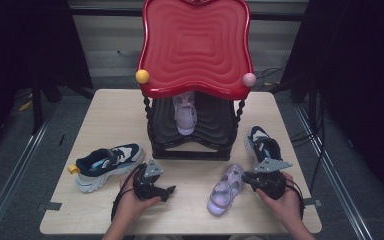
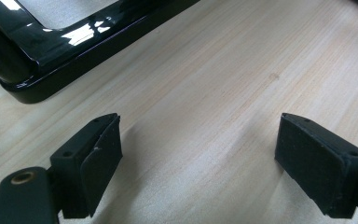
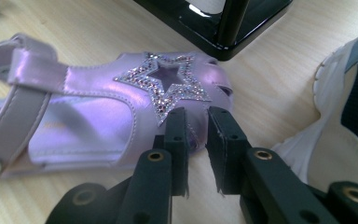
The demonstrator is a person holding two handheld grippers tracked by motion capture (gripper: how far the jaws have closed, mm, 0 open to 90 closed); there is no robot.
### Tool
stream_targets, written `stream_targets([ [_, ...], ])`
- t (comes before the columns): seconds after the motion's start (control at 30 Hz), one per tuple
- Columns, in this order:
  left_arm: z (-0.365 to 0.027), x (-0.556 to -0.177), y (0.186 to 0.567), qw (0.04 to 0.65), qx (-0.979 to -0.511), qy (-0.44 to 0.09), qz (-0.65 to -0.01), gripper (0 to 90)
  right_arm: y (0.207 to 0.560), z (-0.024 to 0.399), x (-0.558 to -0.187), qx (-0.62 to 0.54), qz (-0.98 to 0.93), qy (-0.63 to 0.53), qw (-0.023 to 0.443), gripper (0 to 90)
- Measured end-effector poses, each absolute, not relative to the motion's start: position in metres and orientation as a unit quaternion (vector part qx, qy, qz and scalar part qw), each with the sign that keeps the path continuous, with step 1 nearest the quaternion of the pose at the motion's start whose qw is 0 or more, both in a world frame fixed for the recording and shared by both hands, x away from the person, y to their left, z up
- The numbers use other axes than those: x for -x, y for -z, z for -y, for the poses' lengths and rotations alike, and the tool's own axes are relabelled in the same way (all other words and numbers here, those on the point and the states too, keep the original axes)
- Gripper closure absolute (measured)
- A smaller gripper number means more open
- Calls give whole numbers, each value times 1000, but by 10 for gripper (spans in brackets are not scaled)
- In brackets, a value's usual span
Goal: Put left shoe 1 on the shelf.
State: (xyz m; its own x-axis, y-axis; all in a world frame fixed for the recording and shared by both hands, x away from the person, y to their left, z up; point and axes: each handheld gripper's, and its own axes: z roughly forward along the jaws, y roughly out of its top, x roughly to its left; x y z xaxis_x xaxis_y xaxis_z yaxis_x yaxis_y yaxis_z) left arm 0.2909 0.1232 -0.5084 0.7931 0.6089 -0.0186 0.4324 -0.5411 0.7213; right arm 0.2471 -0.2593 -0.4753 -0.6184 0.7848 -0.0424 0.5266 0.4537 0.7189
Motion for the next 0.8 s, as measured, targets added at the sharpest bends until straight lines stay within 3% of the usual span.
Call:
stream_targets([
  [0.4, -123, -291, 508, 373, -870, -118, -300, 140, 479, 251, -260, -396, -828, -340, 204, 723],
  [0.8, -123, -291, 508, 373, -870, -118, -300, 140, 457, 261, -238, -399, -810, -385, 189, 517],
])
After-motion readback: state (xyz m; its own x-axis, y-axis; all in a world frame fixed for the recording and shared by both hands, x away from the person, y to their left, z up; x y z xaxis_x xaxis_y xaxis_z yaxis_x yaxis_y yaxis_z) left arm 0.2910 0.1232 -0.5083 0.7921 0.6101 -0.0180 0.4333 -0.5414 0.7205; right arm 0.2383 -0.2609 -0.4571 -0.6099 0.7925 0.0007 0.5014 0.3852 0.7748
